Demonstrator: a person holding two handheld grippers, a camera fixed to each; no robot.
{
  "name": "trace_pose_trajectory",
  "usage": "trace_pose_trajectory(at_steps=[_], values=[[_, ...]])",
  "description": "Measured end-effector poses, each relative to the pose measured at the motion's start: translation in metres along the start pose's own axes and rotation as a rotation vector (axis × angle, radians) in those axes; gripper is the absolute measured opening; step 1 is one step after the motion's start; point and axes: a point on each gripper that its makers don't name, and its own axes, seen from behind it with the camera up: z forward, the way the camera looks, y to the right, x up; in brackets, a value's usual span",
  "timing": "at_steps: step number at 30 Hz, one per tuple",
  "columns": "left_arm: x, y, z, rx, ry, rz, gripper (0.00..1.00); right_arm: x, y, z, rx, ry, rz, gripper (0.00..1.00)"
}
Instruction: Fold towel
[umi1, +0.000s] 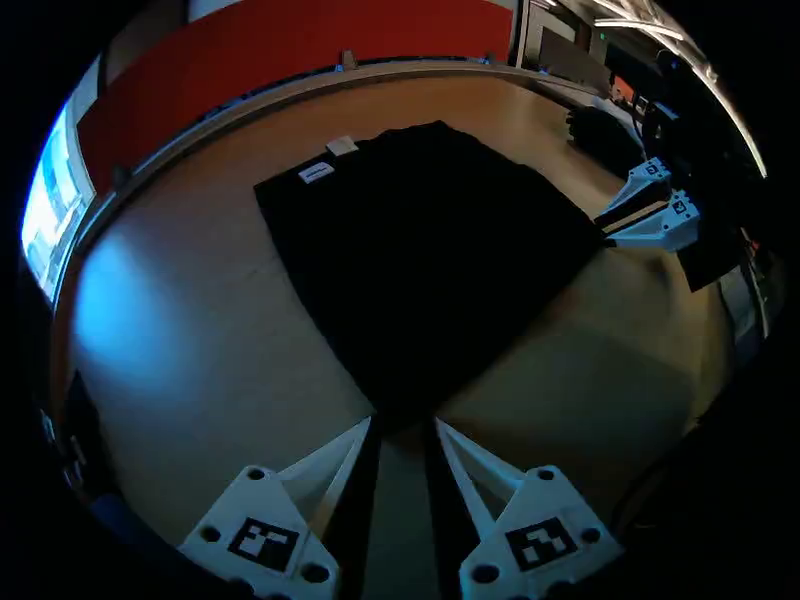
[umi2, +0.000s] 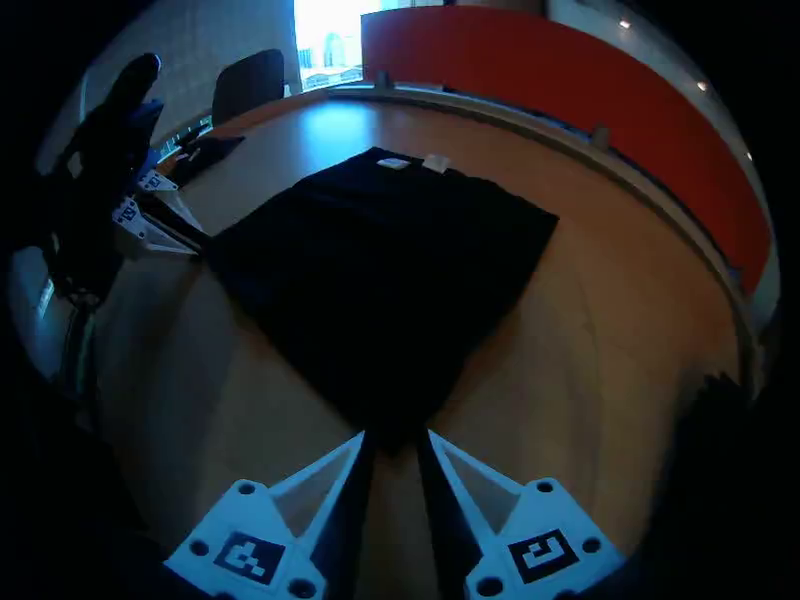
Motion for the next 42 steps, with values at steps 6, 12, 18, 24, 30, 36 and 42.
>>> trace_pose_trajectory(at_steps=[6, 12, 18, 24, 30, 36, 42], values=[[0.0018, -0.0014, -0.0002, -0.007, 0.001, -0.038, 0.28, -0.0003, 0.0004, 0.0000, -0.003, -0.001, -0.016, 0.31], [0.0008, -0.0020, 0.0013, -0.001, 0.006, -0.043, 0.28, -0.0011, 0.0005, -0.0001, -0.001, -0.001, -0.018, 0.29], [0.0010, -0.0063, 0.0015, 0.036, 0.007, -0.026, 0.16, -0.0017, -0.0008, -0.0007, 0.004, -0.003, -0.032, 0.21], [0.0013, -0.0053, 0.0015, 0.044, 0.009, -0.028, 0.08, -0.0024, -0.0007, -0.0019, 0.005, -0.006, -0.038, 0.19], [0.0015, -0.0046, 0.0006, 0.038, 0.010, -0.046, 0.07, -0.0023, -0.0013, -0.0024, 0.010, -0.006, -0.032, 0.14], [0.0020, -0.0047, 0.0001, 0.032, 0.005, -0.077, 0.05, 0.0015, -0.0003, -0.0045, 0.014, 0.008, -0.024, 0.12], [0.0031, -0.0016, -0.0013, 0.026, 0.004, -0.101, 0.04, 0.0059, 0.0014, -0.0075, 0.010, 0.018, -0.031, 0.12]])
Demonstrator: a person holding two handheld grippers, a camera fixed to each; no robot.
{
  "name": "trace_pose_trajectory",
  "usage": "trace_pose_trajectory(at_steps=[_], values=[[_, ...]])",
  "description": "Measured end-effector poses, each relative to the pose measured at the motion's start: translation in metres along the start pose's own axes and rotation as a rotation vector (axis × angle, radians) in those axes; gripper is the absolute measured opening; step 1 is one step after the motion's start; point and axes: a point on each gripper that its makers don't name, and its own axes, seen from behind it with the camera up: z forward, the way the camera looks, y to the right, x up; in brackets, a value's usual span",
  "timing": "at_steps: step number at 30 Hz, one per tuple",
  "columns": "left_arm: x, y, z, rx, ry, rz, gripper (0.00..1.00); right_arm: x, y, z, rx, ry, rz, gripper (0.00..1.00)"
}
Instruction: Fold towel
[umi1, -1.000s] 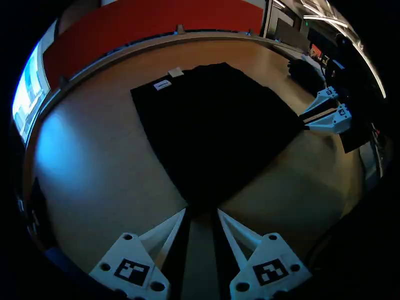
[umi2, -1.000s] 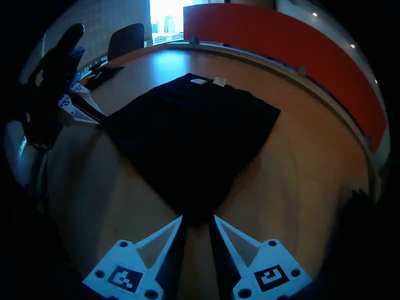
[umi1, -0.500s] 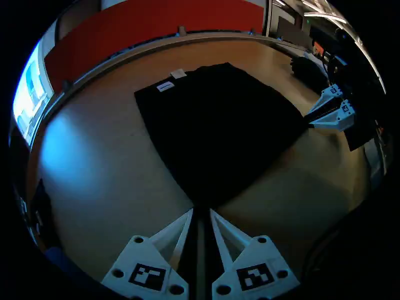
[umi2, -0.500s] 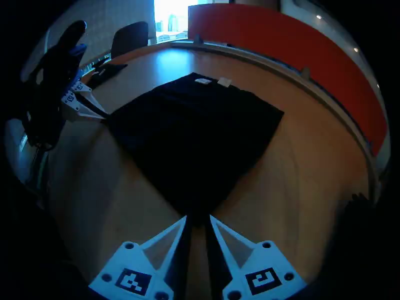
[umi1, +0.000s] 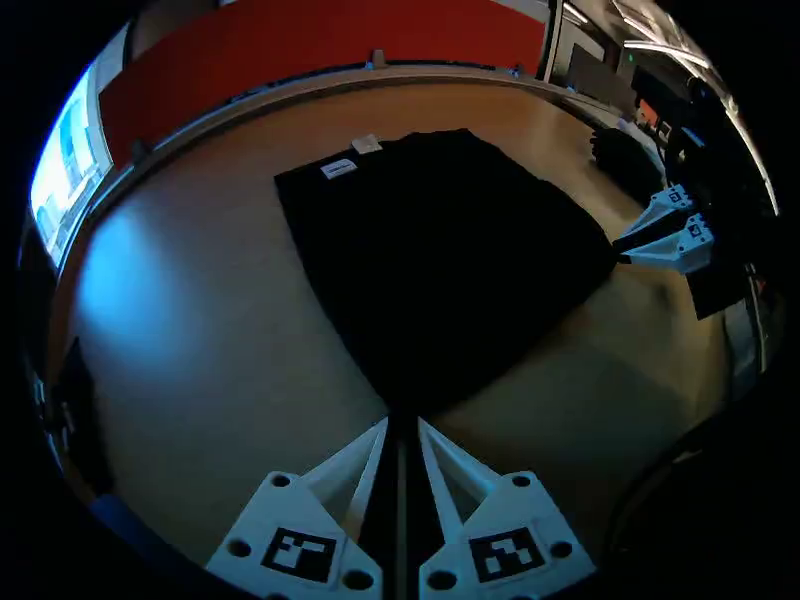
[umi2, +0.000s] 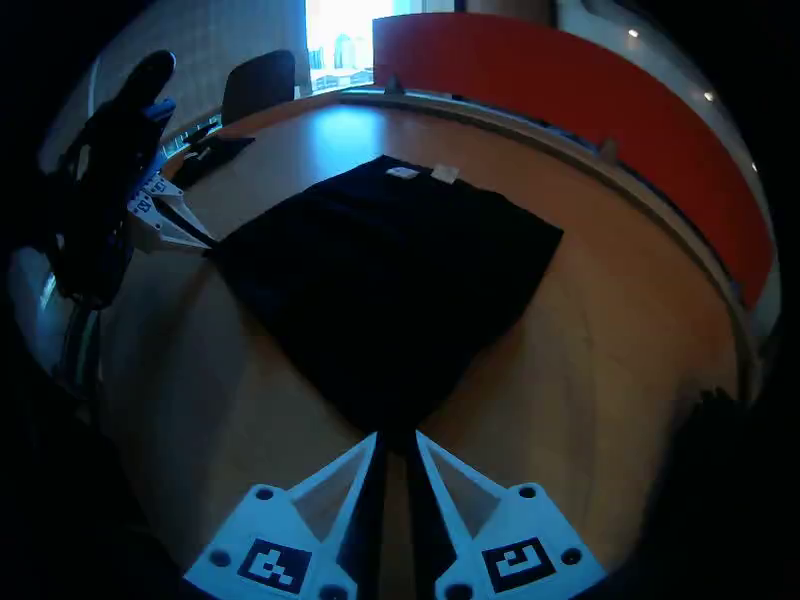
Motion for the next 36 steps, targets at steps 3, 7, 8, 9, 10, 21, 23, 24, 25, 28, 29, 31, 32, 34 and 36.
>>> trace_pose_trajectory(at_steps=[3, 7, 8, 9, 10, 21, 23, 24, 25, 28, 29, 31, 32, 34, 36], values=[[0.001, 0.002, -0.002, -0.008, -0.003, -0.012, 0.04, 0.004, 0.001, -0.002, -0.001, 0.008, -0.004, 0.12], [0.005, 0.002, -0.007, -0.007, 0.001, -0.030, 0.04, 0.010, 0.002, -0.007, 0.000, 0.021, -0.005, 0.12], [0.005, 0.002, -0.009, -0.007, 0.002, -0.036, 0.04, 0.012, 0.002, -0.008, 0.000, 0.025, -0.005, 0.12], [0.006, 0.001, -0.010, -0.007, 0.003, -0.042, 0.04, 0.014, 0.002, -0.010, -0.001, 0.029, -0.004, 0.12], [0.008, 0.001, -0.013, -0.007, 0.006, -0.051, 0.04, 0.016, 0.002, -0.011, -0.002, 0.034, -0.003, 0.12], [0.026, 0.001, -0.037, -0.009, 0.037, -0.100, 0.03, 0.039, 0.003, -0.031, -0.001, 0.083, 0.008, 0.12], [0.030, 0.002, -0.042, -0.010, 0.045, -0.102, 0.03, 0.044, 0.002, -0.037, -0.001, 0.092, 0.005, 0.12], [0.032, 0.003, -0.045, -0.010, 0.049, -0.103, 0.03, 0.046, 0.002, -0.039, -0.001, 0.096, 0.003, 0.12], [0.035, 0.003, -0.048, -0.010, 0.052, -0.105, 0.03, 0.049, 0.001, -0.043, -0.001, 0.102, 0.002, 0.12], [0.041, 0.005, -0.057, -0.012, 0.063, -0.110, 0.03, 0.057, -0.001, -0.052, 0.000, 0.118, 0.002, 0.12], [0.043, 0.005, -0.060, -0.013, 0.067, -0.112, 0.03, 0.060, -0.001, -0.055, 0.001, 0.123, 0.003, 0.12], [0.047, 0.007, -0.066, -0.016, 0.074, -0.118, 0.03, 0.065, -0.003, -0.061, 0.002, 0.133, 0.005, 0.12], [0.049, 0.007, -0.069, -0.018, 0.078, -0.121, 0.03, 0.068, -0.004, -0.064, 0.003, 0.139, 0.006, 0.12], [0.052, 0.009, -0.075, -0.022, 0.084, -0.126, 0.03, 0.073, -0.005, -0.070, 0.005, 0.149, 0.010, 0.12], [0.055, 0.010, -0.081, -0.027, 0.090, -0.130, 0.03, 0.077, -0.007, -0.076, 0.007, 0.158, 0.015, 0.12]])
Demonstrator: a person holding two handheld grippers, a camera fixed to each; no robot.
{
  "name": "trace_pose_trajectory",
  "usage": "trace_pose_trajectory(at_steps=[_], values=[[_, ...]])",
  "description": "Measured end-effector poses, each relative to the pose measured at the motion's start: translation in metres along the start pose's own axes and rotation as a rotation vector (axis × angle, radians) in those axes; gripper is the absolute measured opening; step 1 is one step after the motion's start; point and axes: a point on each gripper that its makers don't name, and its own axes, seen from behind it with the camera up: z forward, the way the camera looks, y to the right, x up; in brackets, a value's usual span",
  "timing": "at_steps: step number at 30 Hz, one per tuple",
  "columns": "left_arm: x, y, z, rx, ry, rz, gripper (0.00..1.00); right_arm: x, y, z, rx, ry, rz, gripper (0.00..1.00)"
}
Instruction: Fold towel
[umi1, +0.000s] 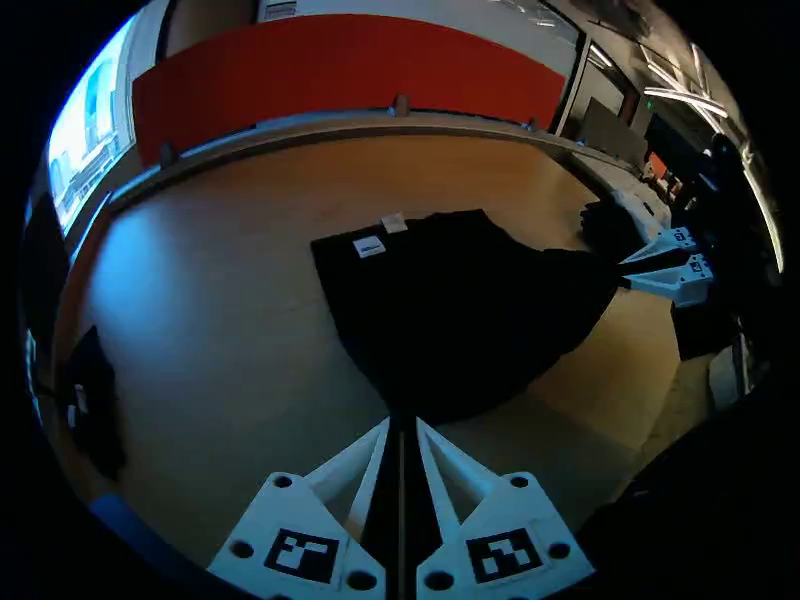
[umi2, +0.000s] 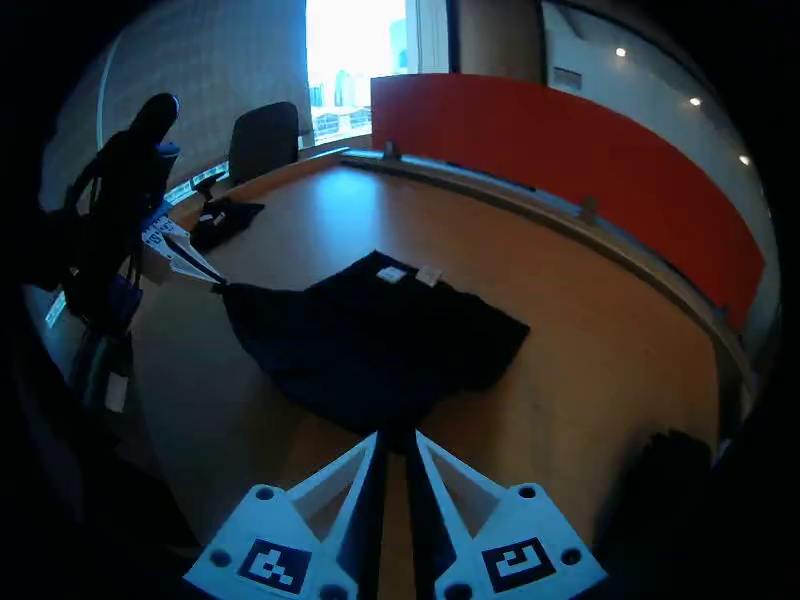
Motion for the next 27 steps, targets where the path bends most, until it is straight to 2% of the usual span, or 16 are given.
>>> trace_pose_trajectory(at_steps=[6, 15, 27], values=[[0.003, 0.005, -0.010, -0.010, 0.006, 0.000, 0.03, 0.006, -0.005, -0.008, 0.006, 0.010, 0.010, 0.12], [0.003, 0.010, -0.012, -0.020, 0.005, 0.003, 0.03, 0.006, -0.011, -0.012, 0.015, 0.007, 0.009, 0.12], [-0.007, 0.019, -0.028, -0.034, -0.004, -0.030, 0.03, 0.000, -0.018, -0.023, 0.020, -0.004, 0.025, 0.12]])
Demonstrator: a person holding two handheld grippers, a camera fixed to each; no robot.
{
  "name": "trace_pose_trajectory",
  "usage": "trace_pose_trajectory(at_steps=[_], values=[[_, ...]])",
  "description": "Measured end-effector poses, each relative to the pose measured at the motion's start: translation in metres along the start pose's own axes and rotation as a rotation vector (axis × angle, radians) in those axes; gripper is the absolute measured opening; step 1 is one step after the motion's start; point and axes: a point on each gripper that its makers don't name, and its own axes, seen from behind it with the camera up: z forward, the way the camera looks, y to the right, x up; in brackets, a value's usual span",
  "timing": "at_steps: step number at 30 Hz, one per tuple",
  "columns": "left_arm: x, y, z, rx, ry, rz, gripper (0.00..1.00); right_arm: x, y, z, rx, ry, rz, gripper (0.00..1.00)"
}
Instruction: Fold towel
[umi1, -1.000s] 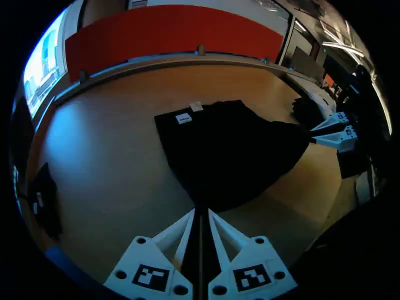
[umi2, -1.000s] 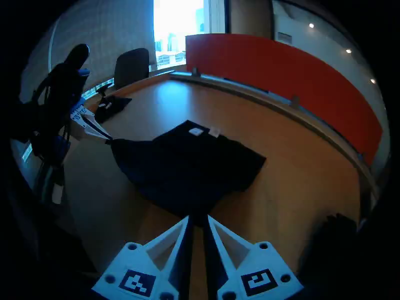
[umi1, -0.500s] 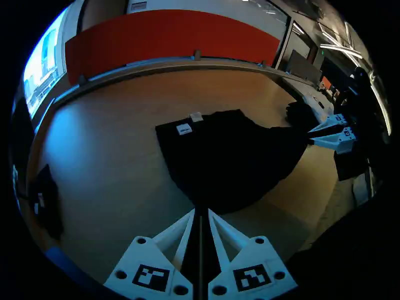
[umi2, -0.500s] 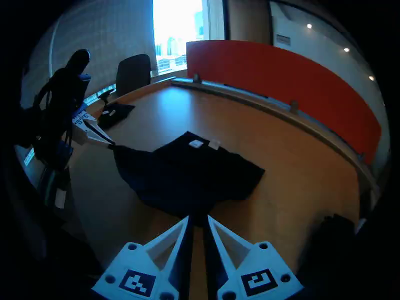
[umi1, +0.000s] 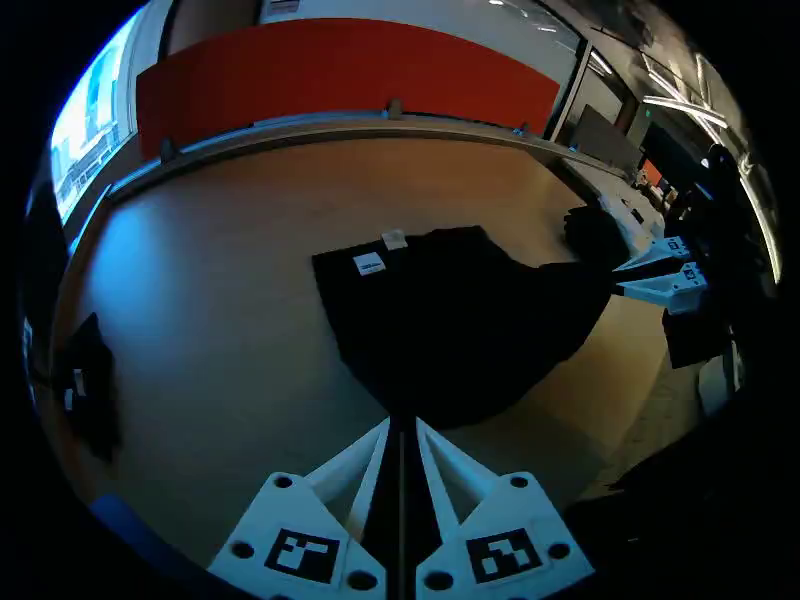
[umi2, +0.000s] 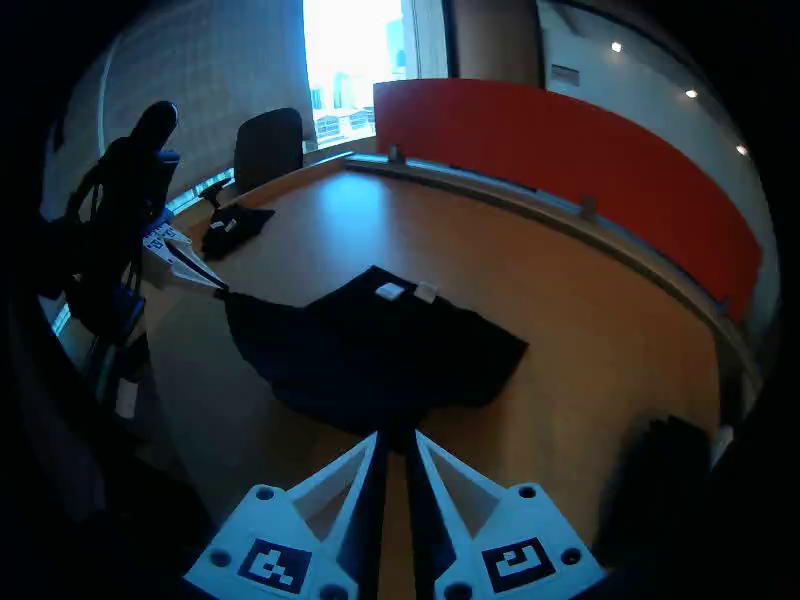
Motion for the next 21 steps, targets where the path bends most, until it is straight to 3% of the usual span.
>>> trace_pose_trajectory(at_steps=[12, 21], values=[[0.011, -0.005, 0.008, -0.002, 0.018, -0.006, 0.03, 0.003, 0.005, 0.005, -0.005, 0.004, 0.014, 0.12], [0.036, -0.017, 0.035, -0.004, 0.041, -0.002, 0.02, 0.015, 0.029, 0.024, -0.032, 0.011, 0.031, 0.12]])
